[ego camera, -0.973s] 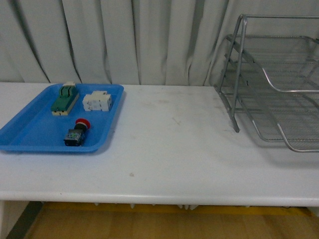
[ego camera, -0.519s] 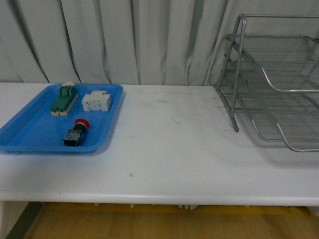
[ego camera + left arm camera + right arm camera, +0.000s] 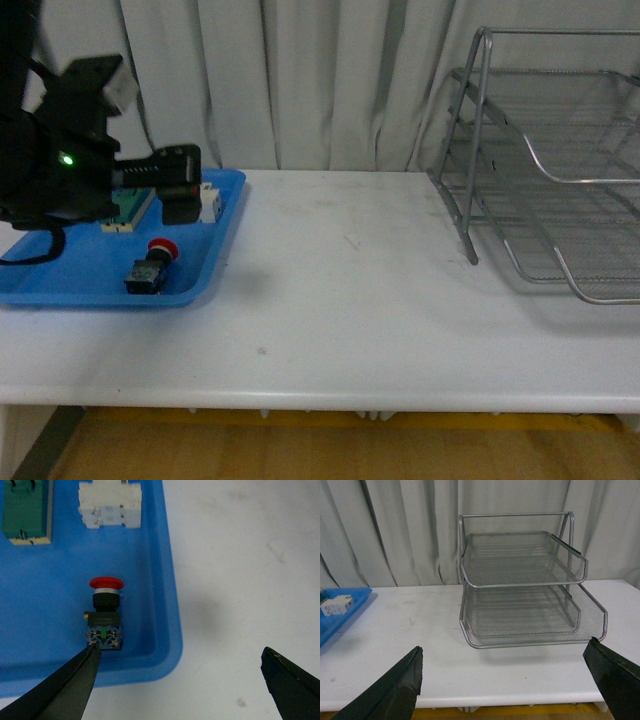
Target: Place button on rack with both arms
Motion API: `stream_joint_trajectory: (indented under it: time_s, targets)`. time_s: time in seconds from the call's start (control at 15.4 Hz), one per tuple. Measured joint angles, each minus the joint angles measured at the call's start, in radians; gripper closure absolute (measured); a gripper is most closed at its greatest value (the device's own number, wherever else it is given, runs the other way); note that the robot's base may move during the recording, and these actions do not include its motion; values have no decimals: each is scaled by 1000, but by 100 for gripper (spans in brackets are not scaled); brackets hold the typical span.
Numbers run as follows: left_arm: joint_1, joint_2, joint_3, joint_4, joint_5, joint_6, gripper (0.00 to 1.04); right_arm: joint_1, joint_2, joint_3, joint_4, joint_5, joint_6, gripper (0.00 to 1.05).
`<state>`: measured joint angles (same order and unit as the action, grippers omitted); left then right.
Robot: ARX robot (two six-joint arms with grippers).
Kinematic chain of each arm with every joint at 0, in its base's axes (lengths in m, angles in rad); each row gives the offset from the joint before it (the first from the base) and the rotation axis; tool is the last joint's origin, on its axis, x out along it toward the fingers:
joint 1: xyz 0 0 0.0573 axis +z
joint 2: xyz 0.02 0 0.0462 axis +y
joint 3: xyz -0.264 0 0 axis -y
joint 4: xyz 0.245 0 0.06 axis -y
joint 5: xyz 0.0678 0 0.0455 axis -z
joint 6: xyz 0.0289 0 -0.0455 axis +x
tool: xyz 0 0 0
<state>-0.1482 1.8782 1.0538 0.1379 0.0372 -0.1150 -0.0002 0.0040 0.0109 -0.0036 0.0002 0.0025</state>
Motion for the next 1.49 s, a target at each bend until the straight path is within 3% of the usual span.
stream_joint_trajectory:
  time_s: [0.26,0.45,0.58,1.36,1.49]
  targets:
    - [48,226,154,-63,-90,95,7,0,0,0,0,0,0,6]
    - [98,302,251,-90,-71,84,7,0,0,0,0,0,0,6]
    - [94,327,288,-94,-42,73,7,0,0,0,0,0,0,6]
    - [73,468,375,-123,-102,119,7,0,0,0,0,0,0,6]
    - [70,472,378,-121,-115,124,27,0,0,0,0,0,0,6]
